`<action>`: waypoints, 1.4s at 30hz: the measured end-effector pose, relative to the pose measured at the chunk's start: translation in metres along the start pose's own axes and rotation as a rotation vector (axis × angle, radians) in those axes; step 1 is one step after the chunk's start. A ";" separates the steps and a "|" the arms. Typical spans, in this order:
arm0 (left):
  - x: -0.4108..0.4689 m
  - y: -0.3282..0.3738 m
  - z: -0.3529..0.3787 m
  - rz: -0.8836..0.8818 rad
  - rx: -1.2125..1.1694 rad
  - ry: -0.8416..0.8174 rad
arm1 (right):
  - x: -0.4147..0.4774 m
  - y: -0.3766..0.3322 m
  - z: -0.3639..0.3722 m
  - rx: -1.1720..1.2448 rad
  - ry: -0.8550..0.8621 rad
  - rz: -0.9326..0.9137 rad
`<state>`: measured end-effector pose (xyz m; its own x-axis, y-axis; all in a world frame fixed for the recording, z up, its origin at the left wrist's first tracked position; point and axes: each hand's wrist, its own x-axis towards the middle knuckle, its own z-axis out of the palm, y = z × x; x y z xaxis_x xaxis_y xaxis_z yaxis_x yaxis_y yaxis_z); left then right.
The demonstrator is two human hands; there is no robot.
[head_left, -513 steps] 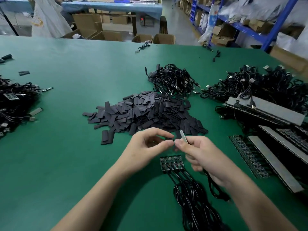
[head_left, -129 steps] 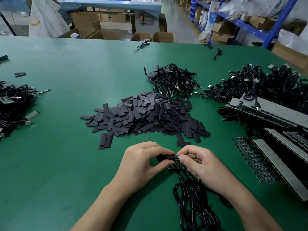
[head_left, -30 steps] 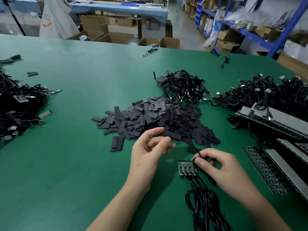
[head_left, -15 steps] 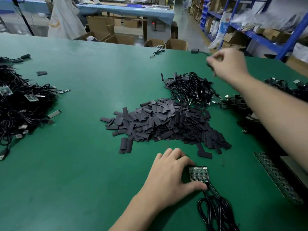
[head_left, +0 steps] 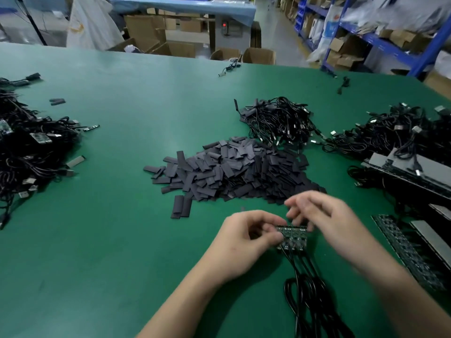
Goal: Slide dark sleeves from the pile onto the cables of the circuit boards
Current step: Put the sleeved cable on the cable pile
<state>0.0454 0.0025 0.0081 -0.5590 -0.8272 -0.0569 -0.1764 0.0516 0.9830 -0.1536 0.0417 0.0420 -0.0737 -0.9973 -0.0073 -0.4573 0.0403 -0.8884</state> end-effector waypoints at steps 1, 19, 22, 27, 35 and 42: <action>0.000 0.000 0.000 0.000 -0.016 0.007 | -0.011 0.007 0.005 0.044 -0.028 0.015; -0.004 0.005 0.008 -0.061 -0.282 -0.007 | -0.031 0.033 0.029 0.483 -0.021 0.061; -0.004 0.004 0.009 -0.078 -0.318 0.000 | -0.030 0.031 0.030 0.544 -0.025 0.068; -0.002 0.002 0.010 -0.101 -0.370 -0.016 | -0.029 0.032 0.028 0.589 -0.044 0.072; -0.002 0.002 0.010 -0.135 -0.399 -0.030 | -0.030 0.031 0.029 0.630 -0.040 0.082; -0.003 0.004 0.011 -0.165 -0.492 -0.033 | -0.031 0.024 0.031 0.671 -0.037 0.101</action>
<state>0.0373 0.0120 0.0103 -0.5828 -0.7834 -0.2161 0.1326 -0.3541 0.9258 -0.1348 0.0719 0.0068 -0.0514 -0.9926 -0.1100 0.1997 0.0977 -0.9750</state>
